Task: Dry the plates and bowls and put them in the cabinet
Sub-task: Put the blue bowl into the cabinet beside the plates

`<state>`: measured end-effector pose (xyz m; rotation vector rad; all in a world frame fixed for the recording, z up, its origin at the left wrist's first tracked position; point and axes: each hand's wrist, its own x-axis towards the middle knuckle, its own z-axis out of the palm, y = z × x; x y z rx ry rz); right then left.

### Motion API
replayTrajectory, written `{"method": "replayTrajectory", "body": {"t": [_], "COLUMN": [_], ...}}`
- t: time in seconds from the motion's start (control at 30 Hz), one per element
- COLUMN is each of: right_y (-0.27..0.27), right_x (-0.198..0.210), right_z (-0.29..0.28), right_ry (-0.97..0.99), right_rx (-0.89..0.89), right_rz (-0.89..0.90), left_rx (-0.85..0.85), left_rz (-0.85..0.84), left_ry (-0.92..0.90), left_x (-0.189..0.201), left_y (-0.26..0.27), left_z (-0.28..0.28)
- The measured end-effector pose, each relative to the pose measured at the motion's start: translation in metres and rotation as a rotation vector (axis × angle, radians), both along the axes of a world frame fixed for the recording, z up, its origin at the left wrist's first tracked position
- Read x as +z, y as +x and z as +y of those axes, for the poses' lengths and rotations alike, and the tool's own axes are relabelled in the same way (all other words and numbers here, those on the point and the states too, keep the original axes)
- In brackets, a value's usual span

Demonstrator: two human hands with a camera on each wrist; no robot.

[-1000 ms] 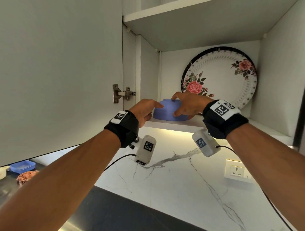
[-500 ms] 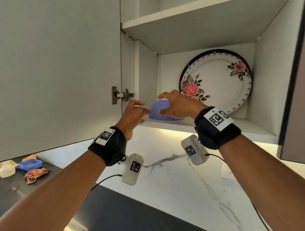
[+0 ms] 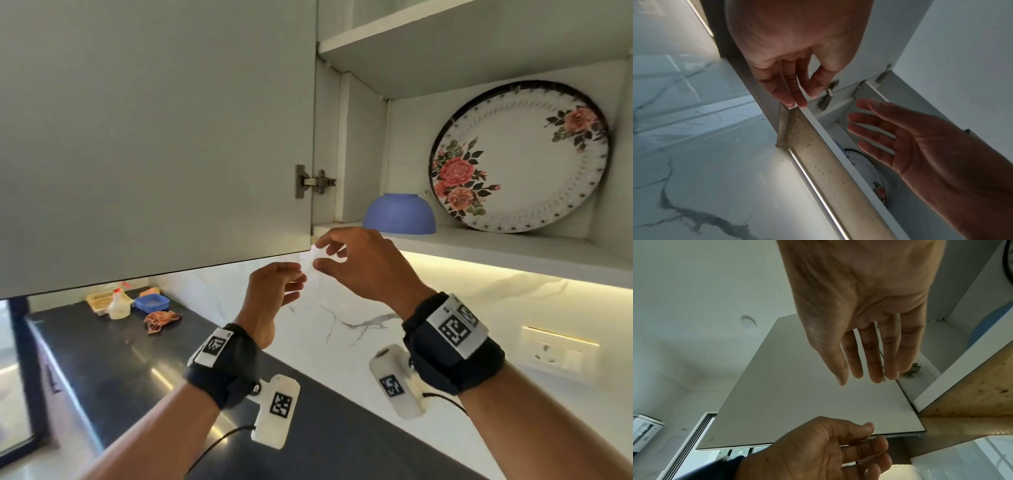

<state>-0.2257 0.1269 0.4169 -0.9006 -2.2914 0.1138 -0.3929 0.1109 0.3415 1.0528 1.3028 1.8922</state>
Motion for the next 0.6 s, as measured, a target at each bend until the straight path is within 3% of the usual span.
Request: {"method": "replayTrajectory", "body": {"t": [0.13, 0.33, 0.6], "right_y": [-0.029, -0.065, -0.051], "right_x": [-0.008, -0.025, -0.12], "right_z": [-0.015, -0.027, -0.052], "right_ry": [-0.018, -0.132, -0.294], "right_rx": [0.007, -0.016, -0.213], "right_rz": [0.011, 0.119, 0.119], "left_rx": [-0.022, -0.094, -0.266], "left_rz": [-0.148, -0.159, -0.086], "left_ry": [-0.019, -0.039, -0.206], "left_x": [-0.005, -0.01, -0.067], "left_y": [-0.029, -0.066, -0.07], "left_z": [-0.022, -0.042, -0.044]}}
